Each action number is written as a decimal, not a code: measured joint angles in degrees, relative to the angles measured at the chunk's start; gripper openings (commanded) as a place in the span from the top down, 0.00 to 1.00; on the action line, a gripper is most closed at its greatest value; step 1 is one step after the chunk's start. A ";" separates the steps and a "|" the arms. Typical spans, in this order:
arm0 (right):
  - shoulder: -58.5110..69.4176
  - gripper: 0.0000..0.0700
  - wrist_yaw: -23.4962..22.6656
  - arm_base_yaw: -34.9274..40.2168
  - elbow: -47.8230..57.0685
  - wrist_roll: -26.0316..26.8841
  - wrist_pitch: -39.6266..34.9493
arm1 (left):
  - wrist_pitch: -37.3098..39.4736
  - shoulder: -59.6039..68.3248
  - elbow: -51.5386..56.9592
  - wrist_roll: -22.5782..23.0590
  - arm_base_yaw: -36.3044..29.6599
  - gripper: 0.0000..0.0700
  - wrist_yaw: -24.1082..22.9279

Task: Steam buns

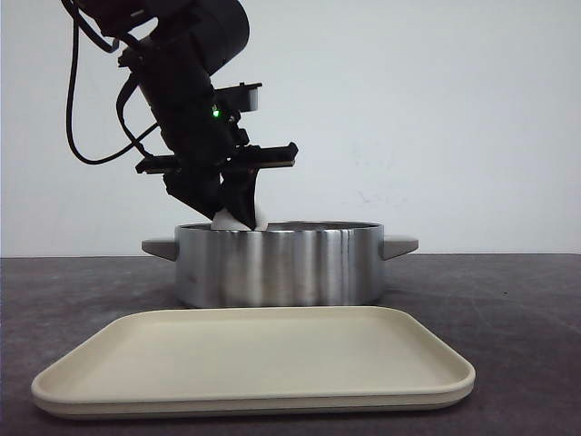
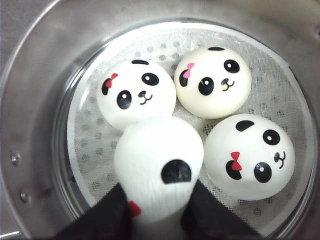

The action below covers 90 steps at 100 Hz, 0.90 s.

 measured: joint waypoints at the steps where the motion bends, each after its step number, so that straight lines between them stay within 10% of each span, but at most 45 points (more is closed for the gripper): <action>1: 0.00 0.98 0.00 0.00 0.00 0.15 -0.13 | 0.00 0.00 0.00 -0.02 0.00 0.32 0.00; 7: 0.00 0.98 0.00 0.00 0.00 0.61 -0.66 | 0.13 0.00 0.00 0.00 0.00 0.00 0.00; 42: 0.00 0.98 -0.02 0.00 0.00 2.03 -0.76 | -8.15 -1.20 5.79 0.02 0.00 0.00 -0.07; 59: 0.00 0.98 2.51 0.00 0.00 1.95 -2.03 | -9.42 -9.99 6.62 -3.65 -0.02 0.32 -0.07; 76: -0.13 0.98 13.25 0.00 -1.38 1.55 -7.06 | -14.12 -22.86 6.88 -6.08 -1.38 0.99 -0.22; 90: -0.33 0.98 21.84 0.22 -5.86 1.53 -9.35 | -19.39 -33.33 6.88 -6.27 -4.26 1.00 -0.22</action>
